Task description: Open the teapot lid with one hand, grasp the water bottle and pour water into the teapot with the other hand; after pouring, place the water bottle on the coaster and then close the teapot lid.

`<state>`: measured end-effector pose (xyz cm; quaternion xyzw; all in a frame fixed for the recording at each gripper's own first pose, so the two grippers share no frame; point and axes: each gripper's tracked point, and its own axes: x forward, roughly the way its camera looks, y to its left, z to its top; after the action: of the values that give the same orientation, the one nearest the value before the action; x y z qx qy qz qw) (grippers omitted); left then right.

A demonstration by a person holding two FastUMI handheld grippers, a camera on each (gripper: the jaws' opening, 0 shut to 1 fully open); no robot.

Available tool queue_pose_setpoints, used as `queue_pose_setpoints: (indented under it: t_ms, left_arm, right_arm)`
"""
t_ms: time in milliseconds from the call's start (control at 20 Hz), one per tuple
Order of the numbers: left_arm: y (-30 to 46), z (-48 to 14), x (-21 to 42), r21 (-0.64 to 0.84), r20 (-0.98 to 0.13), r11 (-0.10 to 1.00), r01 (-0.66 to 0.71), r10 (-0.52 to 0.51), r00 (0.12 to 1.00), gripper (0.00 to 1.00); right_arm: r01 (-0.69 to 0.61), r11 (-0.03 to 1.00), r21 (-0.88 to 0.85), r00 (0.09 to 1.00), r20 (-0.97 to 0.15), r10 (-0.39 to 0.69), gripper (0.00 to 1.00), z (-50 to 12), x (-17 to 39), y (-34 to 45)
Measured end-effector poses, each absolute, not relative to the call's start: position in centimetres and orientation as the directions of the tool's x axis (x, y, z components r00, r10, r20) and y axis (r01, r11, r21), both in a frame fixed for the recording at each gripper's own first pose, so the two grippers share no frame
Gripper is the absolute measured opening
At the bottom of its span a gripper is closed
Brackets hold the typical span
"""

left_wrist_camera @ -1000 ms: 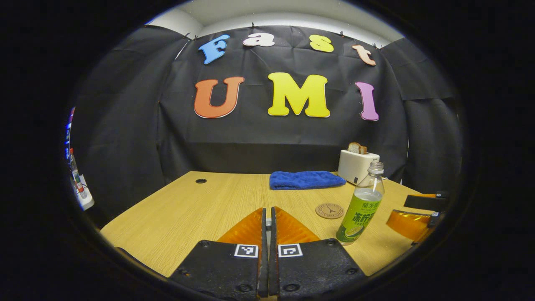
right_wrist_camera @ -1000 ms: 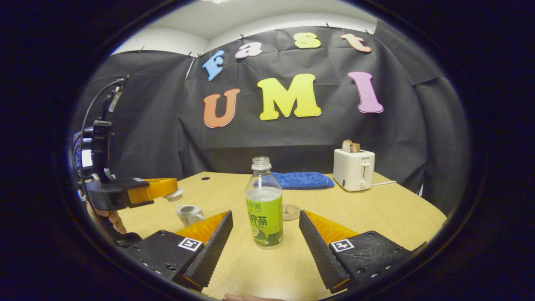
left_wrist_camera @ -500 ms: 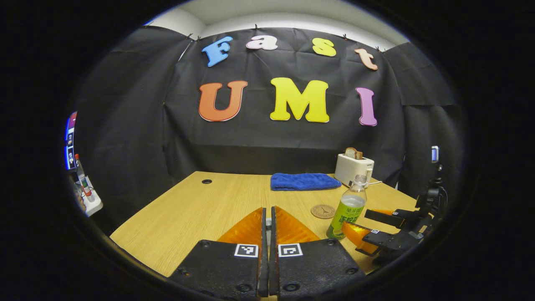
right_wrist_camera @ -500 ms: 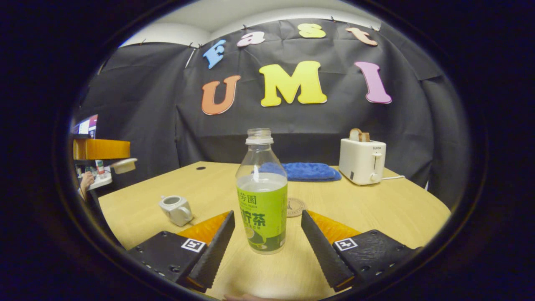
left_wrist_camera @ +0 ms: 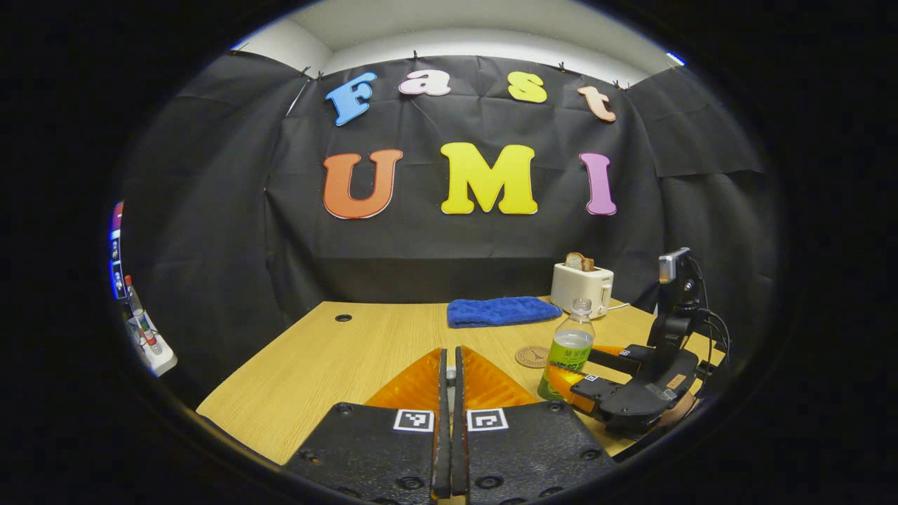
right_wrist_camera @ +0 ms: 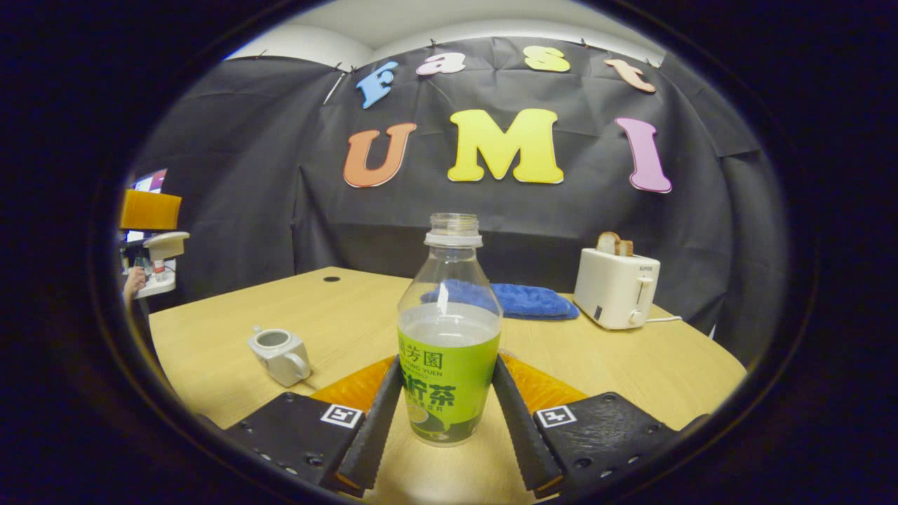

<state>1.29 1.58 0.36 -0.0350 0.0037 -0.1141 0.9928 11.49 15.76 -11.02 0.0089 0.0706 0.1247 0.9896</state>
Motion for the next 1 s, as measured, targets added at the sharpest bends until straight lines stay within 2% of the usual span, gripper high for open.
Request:
queue_pose_setpoints:
  t_ms: [250,450,750,1000]
  left_arm:
    - [3.0,0.5,1.2,-0.084,0.004,0.971,0.222,-0.223,0.975,0.03]
    - [4.5,0.6,1.2,-0.107,0.005,0.973,0.205,-0.205,0.979,0.03]
    - [6.3,1.0,0.8,-0.089,0.014,0.981,0.175,-0.175,0.985,0.03]
    - [7.7,1.4,0.3,-0.078,0.029,0.984,0.160,-0.158,0.987,0.03]
  right_arm:
    - [-0.239,0.967,-0.091,0.960,-0.169,0.221,0.75,-10.5,11.2,16.7]
    - [-0.232,0.909,-0.347,0.966,-0.188,0.175,0.74,-10.2,11.3,17.5]
    - [-0.214,0.673,-0.708,0.977,-0.171,0.130,0.74,-10.6,13.1,18.9]
    - [-0.206,0.472,-0.857,0.978,-0.163,0.131,0.75,-11.0,13.7,19.9]
